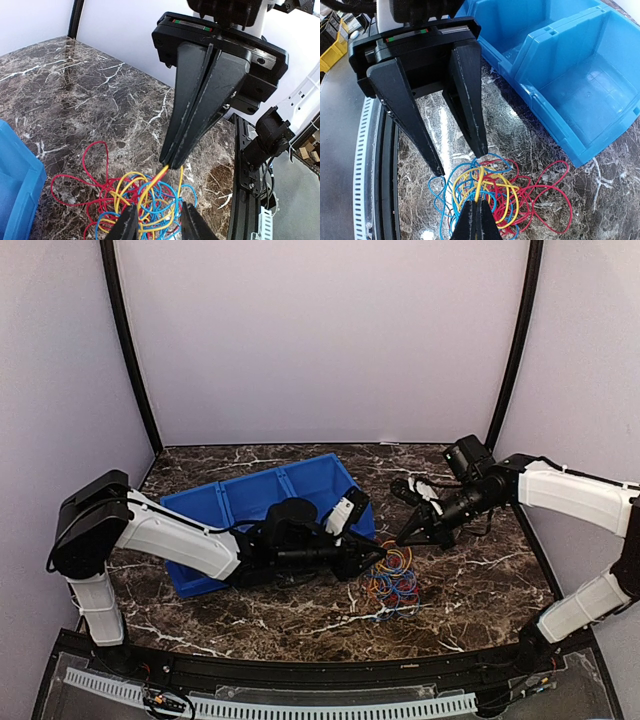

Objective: Untangle the cables

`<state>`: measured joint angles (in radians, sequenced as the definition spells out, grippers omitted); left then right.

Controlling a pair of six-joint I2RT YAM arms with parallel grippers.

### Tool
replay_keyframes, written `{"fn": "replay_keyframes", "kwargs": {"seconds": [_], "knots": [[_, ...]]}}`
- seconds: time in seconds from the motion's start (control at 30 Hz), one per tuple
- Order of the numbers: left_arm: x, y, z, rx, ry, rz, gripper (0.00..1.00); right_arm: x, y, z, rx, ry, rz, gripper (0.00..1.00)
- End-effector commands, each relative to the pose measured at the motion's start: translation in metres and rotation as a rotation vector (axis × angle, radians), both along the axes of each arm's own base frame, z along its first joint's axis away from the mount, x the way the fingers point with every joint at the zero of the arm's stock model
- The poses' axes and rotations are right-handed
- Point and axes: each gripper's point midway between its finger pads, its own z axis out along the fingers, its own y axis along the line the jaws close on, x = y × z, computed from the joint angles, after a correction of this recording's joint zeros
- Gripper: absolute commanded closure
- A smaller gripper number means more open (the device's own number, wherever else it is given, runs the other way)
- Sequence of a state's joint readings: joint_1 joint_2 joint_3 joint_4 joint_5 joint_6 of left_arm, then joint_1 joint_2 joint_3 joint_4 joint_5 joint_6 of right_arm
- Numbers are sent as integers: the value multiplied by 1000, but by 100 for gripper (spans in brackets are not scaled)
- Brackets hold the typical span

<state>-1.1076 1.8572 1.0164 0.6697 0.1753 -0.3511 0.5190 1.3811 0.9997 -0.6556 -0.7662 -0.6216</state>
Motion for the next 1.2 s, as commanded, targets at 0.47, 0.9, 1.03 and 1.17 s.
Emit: {"fn": "replay_keyframes", "kwargs": {"seconds": [0.47,0.9,1.03,1.17], "knots": [[4,-15,3,-21,-21,-10,99,-4,4,7,35,-9,16,100],[9,12,0,-31,24,105,100,1,8,4,68,-111,5,31],[11,17,-8,-12,49,132,100,14,16,-11,19,-64,-26,31],[17,20,-14,24,85,176,83,38,16,-26,-30,-47,-135,38]]}}
